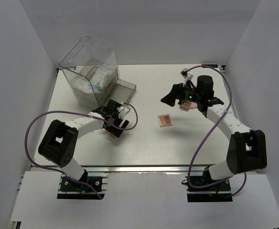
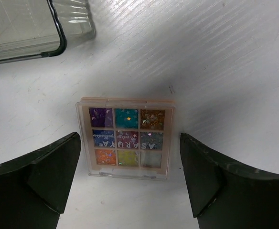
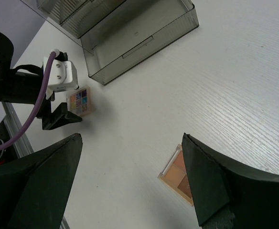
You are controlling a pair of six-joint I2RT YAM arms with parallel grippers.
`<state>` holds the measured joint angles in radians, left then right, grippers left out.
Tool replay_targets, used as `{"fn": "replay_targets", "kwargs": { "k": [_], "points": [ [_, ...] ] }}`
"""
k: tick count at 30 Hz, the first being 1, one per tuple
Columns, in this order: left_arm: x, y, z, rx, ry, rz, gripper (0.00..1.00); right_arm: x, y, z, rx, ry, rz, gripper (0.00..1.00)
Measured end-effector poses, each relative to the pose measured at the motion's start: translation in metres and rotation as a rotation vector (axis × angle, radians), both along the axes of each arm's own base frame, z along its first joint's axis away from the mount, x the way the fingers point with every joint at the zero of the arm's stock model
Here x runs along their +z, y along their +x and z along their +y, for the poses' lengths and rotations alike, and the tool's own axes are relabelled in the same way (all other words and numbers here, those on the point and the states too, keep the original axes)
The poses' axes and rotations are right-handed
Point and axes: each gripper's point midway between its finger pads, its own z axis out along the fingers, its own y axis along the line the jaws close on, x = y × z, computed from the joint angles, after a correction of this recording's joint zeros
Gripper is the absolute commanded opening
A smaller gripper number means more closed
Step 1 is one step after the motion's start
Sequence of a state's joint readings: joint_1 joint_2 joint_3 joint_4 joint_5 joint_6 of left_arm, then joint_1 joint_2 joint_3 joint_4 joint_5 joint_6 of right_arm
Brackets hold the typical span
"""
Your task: Organize the makeup
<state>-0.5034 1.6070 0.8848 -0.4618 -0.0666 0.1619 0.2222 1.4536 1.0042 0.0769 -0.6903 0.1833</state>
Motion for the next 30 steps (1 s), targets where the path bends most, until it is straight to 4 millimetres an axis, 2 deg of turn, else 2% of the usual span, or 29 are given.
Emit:
{"fn": "replay_targets", "kwargs": {
  "k": [8,9,12,13,16,18,20,22,27,30],
  "points": [
    [-0.006,0.002,-0.004,-0.016,-0.097,0.049,0.77,0.0,0.001,-0.003,-0.007,0.0,0.0,0.89],
    [-0.006,0.003,-0.005,-0.019,-0.102,0.047,0.68,0.0,0.002,-0.004,-0.01,0.0,0.0,0.9],
    [-0.005,0.004,-0.005,-0.022,-0.105,0.046,0.5,0.0,0.003,-0.005,-0.013,0.0,0.0,0.89],
    [-0.004,0.005,-0.005,-0.02,-0.105,0.045,0.46,0.0,0.003,-0.006,-0.016,0.0,0.0,0.89],
    [-0.002,0.005,-0.006,0.002,-0.112,0.046,0.4,0.0,0.004,-0.008,-0.02,-0.001,-0.001,0.9],
    [0.002,0.003,-0.008,0.019,-0.118,0.044,0.39,0.001,0.004,-0.01,-0.023,-0.003,-0.006,0.89],
    [0.014,0.002,-0.013,0.02,-0.123,0.028,0.38,0.003,0.004,-0.012,-0.026,-0.006,-0.014,0.89],
    [0.038,0.01,-0.024,0.01,-0.14,-0.031,0.35,0.004,0.004,-0.014,-0.03,-0.019,-0.026,0.89],
    [0.117,0.063,-0.046,0.023,-0.192,-0.269,0.37,-0.003,0.011,-0.026,-0.065,-0.105,-0.084,0.89],
    [0.138,0.093,-0.047,0.055,-0.165,-0.357,0.38,-0.014,0.015,-0.036,-0.088,-0.181,-0.109,0.89]
  ]
}}
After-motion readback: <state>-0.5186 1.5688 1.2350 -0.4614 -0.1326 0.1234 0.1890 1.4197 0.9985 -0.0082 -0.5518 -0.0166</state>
